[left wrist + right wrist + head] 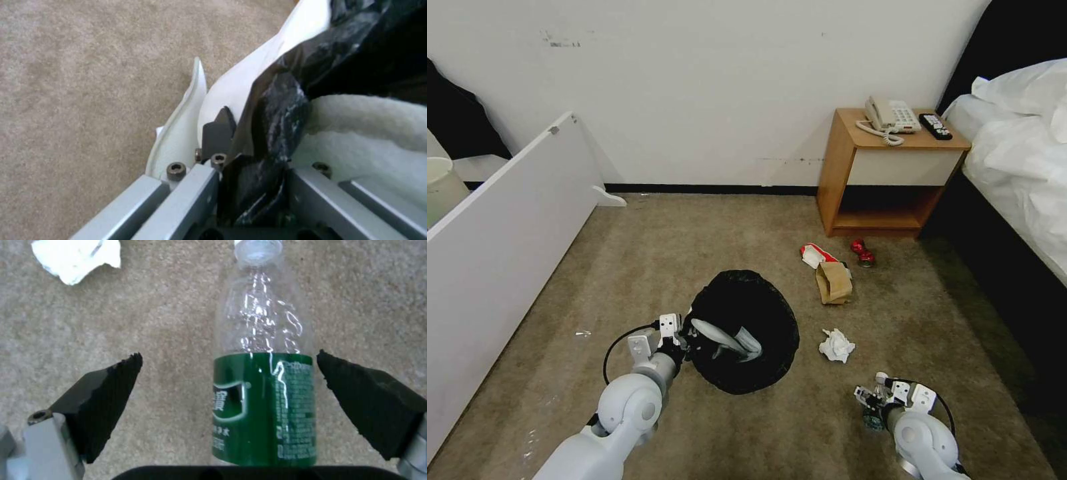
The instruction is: Pick up the trash bin, then pick up the garbage from the floor and place it into the trash bin.
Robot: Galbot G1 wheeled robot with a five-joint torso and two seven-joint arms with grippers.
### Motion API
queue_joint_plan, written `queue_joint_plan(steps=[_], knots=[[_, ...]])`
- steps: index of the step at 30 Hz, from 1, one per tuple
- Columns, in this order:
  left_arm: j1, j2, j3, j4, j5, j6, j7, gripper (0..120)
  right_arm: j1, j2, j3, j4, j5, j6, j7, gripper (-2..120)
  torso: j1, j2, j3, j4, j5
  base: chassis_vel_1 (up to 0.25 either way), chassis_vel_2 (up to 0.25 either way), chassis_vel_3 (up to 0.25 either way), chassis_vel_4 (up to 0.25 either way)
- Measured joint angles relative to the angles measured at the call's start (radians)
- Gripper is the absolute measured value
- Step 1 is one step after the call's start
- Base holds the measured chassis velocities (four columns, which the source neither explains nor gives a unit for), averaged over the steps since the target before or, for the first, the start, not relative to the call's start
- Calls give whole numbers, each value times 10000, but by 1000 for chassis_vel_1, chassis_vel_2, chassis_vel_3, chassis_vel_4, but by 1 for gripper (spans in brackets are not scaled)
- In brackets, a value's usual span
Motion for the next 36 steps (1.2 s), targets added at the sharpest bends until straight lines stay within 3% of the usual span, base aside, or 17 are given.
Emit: queue_joint_plan(steps=[11,14,17,22,24,27,29,36], knots=[[92,83,3,-24,19,-70,38,0,-68,188,128,-75,-251,3,-35,100,0,0,0,0,0,0,0,0,0],[98,98,2,-23,19,-96,53,0,-69,287,138,-116,-336,-3,-38,95,0,0,0,0,1,0,0,0,0],[99,113,-10,-14,19,-117,68,0,-61,382,128,-168,-421,-22,-45,78,0,0,0,0,0,0,0,0,0],[92,116,-17,6,17,-137,73,0,-30,418,100,-216,-439,-39,-47,65,0,0,0,0,1,0,0,0,0],[69,118,-28,18,8,-142,76,0,-17,430,91,-234,-445,-39,-51,54,0,0,0,0,0,0,0,0,0],[51,118,-31,25,0,-143,78,0,-17,430,88,-235,-448,-39,-58,48,0,0,-1,0,0,0,0,0,0],[20,115,-31,62,-10,-147,82,0,-15,431,92,-257,-458,-33,-74,36,0,0,0,0,-1,0,0,0,0],[-41,91,-7,134,-19,-159,86,0,23,408,96,-320,-461,6,-87,19,0,0,0,-1,-1,0,0,0,0]])
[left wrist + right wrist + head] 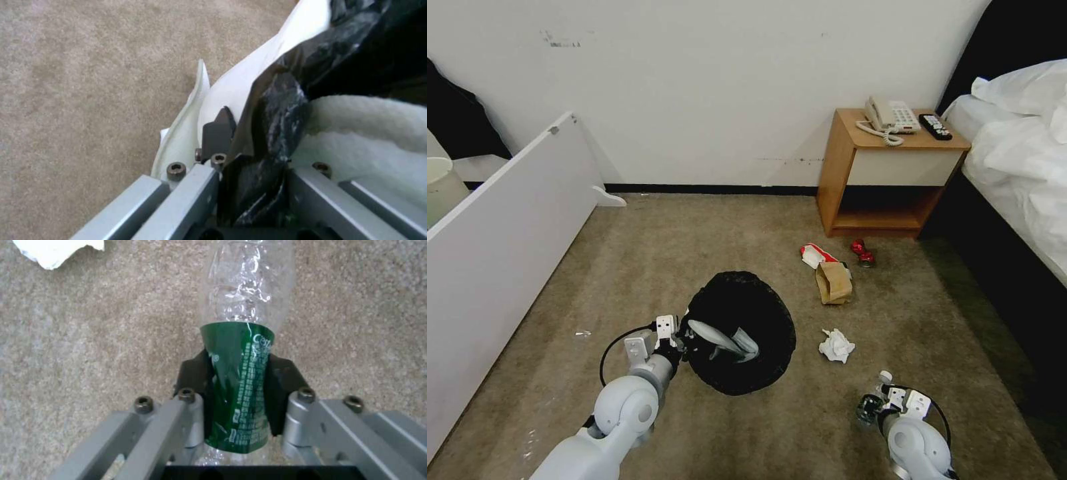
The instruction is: Pick up the trash bin, then pick up the garbage from the floor and place it into the trash bin.
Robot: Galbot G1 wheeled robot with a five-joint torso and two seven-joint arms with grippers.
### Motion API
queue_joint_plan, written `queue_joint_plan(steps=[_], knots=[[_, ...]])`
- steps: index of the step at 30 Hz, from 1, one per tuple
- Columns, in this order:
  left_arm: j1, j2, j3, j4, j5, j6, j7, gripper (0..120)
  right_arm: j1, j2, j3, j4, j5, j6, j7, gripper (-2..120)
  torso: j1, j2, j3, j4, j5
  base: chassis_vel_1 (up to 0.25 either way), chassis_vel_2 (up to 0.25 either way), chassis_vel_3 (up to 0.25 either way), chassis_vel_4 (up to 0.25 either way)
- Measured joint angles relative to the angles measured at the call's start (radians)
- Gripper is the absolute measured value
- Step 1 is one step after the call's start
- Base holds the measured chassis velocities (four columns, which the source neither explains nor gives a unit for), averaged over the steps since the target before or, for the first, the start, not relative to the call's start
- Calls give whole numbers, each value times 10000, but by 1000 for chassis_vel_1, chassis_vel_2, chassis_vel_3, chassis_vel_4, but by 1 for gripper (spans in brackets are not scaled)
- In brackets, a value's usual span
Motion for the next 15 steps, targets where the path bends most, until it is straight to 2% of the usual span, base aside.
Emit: queue_joint_plan(steps=[6,10,13,14,15], knots=[[-65,-11,2,28,-8,4,2,0,-5,0,31,122,-9,13,11,17,0,0,0,0,6,0,0,0,0],[-118,-17,2,45,-18,41,5,0,-100,-308,52,609,6,38,52,17,0,-1,0,0,5,0,0,0,0],[-166,-21,7,66,-20,72,12,0,-201,-852,72,1125,64,82,106,17,0,0,0,0,6,0,0,0,0],[-203,-32,29,80,-21,101,17,0,-296,-1467,110,1580,127,82,140,17,-1,0,0,0,6,0,0,0,0],[-203,-32,29,80,-21,101,17,0,-296,-1467,110,1580,127,82,140,17,-1,0,0,0,6,0,0,0,0]])
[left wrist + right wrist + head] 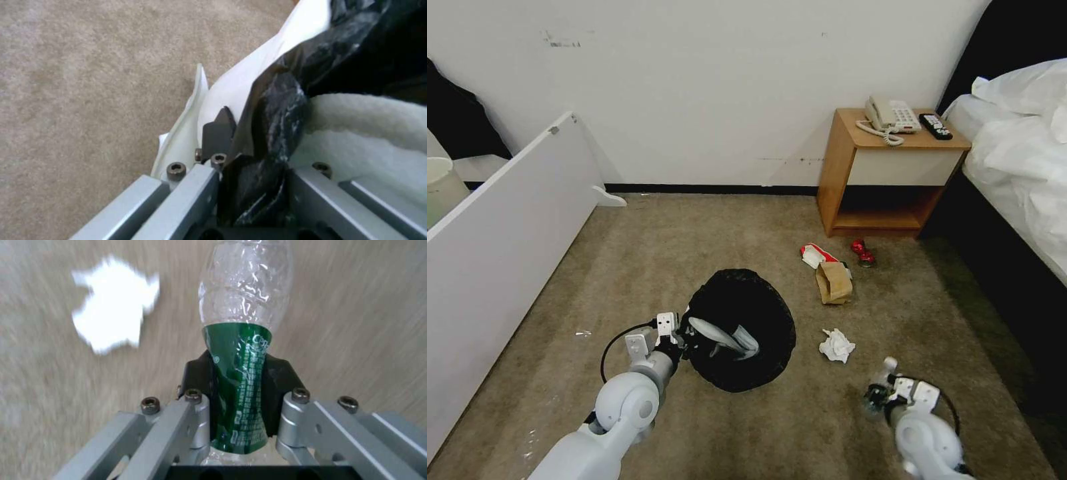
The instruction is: Pick up the trash bin, then pick up the garbage from the floor and place it into the trash bin.
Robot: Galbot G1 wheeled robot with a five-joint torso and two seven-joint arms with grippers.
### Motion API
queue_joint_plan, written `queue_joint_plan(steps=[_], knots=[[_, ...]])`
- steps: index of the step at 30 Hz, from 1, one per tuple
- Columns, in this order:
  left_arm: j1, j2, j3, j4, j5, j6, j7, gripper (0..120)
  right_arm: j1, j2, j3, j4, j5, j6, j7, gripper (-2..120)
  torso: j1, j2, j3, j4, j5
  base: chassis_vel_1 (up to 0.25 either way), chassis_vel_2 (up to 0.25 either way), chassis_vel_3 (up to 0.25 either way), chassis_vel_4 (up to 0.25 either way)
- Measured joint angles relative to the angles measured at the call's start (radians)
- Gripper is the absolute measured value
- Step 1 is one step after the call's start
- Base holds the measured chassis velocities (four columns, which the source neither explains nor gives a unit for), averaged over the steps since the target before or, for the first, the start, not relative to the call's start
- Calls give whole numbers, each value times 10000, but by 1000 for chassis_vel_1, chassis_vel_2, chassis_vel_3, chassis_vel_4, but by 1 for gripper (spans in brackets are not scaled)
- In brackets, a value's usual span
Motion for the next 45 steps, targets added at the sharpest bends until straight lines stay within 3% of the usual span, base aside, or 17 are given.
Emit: queue_joint_plan(steps=[3,4,11,12,14,18,26,28,36,45], knots=[[-103,-48,63,20,8,112,15,0,-326,-1540,262,1140,417,1,110,17,1,0,0,-1,0,0,0,0,0],[-103,-48,63,20,8,112,15,0,-326,-1540,262,1140,417,1,110,17,1,0,0,-1,0,0,0,0,0],[-238,-163,143,63,28,433,86,0,-496,-3628,824,1978,602,465,-370,17,1,0,0,-1,-1,0,0,0,0],[-238,-163,143,63,28,433,86,0,-496,-3628,824,1978,602,465,-370,17,1,0,0,-1,-1,0,0,0,0],[-303,-236,231,66,-3,839,100,0,-464,-4610,1164,2404,597,691,-794,17,0,0,0,0,-3,0,0,0,0],[-421,-321,372,75,-27,1305,108,0,-477,-5251,1568,2971,375,1081,-1769,17,1,0,0,0,-4,0,0,0,0],[-657,-402,589,139,-171,1734,144,0,-466,-5679,1781,3653,-50,1644,-3060,17,1,0,0,0,-3,0,0,0,0],[-802,-437,689,238,-310,1839,137,0,-385,-5886,1848,3716,-376,2139,-3890,17,1,0,0,0,-3,0,0,0,0],[-1117,-515,955,420,-609,2033,107,0,45,-6340,1838,3665,-501,3117,-5318,17,1,0,0,0,-4,0,0,0,0],[-1795,-798,1656,834,-830,2141,86,0,532,-6829,1643,3590,-453,3799,-6977,17,0,0,0,0,-4,0,0,0,0]])
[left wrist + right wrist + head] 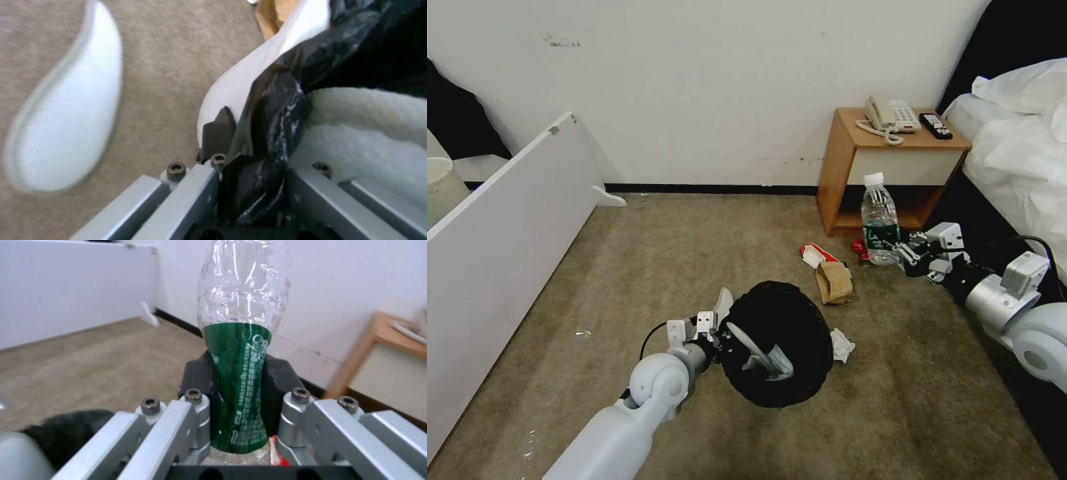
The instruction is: Pick up the trash bin, then pick up the garbage from the floor and place it into the trash bin.
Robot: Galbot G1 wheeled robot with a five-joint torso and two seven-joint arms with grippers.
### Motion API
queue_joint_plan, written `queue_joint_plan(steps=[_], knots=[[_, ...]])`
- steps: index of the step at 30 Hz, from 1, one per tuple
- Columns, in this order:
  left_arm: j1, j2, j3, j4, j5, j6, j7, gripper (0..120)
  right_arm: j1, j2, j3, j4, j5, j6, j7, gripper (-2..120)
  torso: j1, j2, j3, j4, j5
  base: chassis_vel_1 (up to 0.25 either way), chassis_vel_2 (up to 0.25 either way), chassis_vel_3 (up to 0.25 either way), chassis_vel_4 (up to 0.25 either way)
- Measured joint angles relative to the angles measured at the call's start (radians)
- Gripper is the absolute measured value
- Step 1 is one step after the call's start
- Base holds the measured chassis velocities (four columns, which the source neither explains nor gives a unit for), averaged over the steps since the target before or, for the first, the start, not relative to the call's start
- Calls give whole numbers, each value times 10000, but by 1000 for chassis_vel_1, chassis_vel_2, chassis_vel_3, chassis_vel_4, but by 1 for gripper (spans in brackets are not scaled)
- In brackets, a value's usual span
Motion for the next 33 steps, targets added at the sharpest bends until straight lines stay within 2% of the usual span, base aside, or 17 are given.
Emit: queue_joint_plan(steps=[9,14,26,33], knots=[[-472,-272,425,184,-261,125,-75,0,-70,-74,-256,120,-218,255,-873,17,1,0,-1,-1,0,0,0,0,0],[-770,-475,671,227,-469,134,-133,0,-278,286,-569,226,-697,287,-1071,17,1,0,-1,0,0,0,0,0,0],[-927,-586,758,71,-700,159,-197,0,-115,1371,-1698,-93,-1918,285,-1447,17,0,0,-1,0,0,0,0,0,0],[-849,-701,771,23,-798,302,-368,0,124,1643,-2212,-266,-2206,270,-1546,17,1,1,-1,0,0,0,0,0,0]])
